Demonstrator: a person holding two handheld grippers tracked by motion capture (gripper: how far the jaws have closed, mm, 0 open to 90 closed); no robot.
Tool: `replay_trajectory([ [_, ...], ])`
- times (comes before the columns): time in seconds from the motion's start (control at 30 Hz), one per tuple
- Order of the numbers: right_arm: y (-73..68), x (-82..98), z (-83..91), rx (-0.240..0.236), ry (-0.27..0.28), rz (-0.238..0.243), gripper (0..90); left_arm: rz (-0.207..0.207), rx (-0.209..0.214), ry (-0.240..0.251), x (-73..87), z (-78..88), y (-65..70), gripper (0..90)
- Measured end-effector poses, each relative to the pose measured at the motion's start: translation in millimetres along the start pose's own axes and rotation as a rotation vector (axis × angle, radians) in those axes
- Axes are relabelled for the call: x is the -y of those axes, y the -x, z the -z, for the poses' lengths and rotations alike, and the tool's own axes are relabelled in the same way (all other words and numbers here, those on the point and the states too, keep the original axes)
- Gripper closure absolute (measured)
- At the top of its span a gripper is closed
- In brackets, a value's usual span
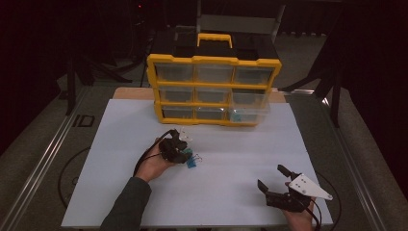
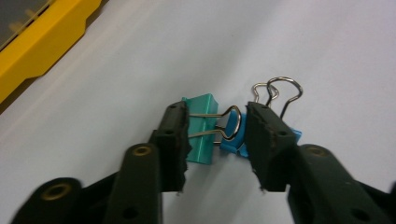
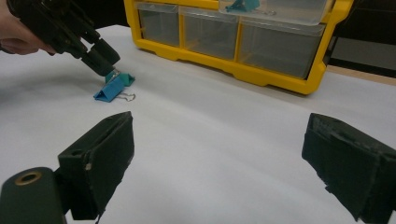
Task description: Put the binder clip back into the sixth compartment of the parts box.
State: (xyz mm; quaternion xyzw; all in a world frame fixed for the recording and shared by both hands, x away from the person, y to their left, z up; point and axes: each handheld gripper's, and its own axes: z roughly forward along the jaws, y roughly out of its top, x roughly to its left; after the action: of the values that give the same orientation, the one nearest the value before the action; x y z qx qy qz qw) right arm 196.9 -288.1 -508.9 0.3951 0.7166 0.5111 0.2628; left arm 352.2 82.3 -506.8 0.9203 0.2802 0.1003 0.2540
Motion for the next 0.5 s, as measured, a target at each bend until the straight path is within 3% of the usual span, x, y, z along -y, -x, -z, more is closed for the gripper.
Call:
replay_trajectory([
  [0.1, 0.1, 0.0, 0.0, 0.000, 0.000, 0.000, 9.2, -0.006, 0.008, -0.006, -0.5, -0.5, -0.8, 64.9],
  [0.13, 0.3, 0.0, 0.1, 0.001, 0.000, 0.000, 9.2, -0.006, 0.012, -0.006, -0.8, -0.2, -0.8, 70.6],
  [0.27, 0.5, 0.0, 0.2, 0.002, -0.001, 0.000, 9.2, -0.012, -0.006, -0.003, -2.2, 2.0, -1.2, 78.8],
  [0.5, -0.1, 0.0, -0.2, 0.001, -0.002, 0.000, 9.2, 0.024, -0.054, 0.007, -4.8, 10.1, -12.7, 87.6],
])
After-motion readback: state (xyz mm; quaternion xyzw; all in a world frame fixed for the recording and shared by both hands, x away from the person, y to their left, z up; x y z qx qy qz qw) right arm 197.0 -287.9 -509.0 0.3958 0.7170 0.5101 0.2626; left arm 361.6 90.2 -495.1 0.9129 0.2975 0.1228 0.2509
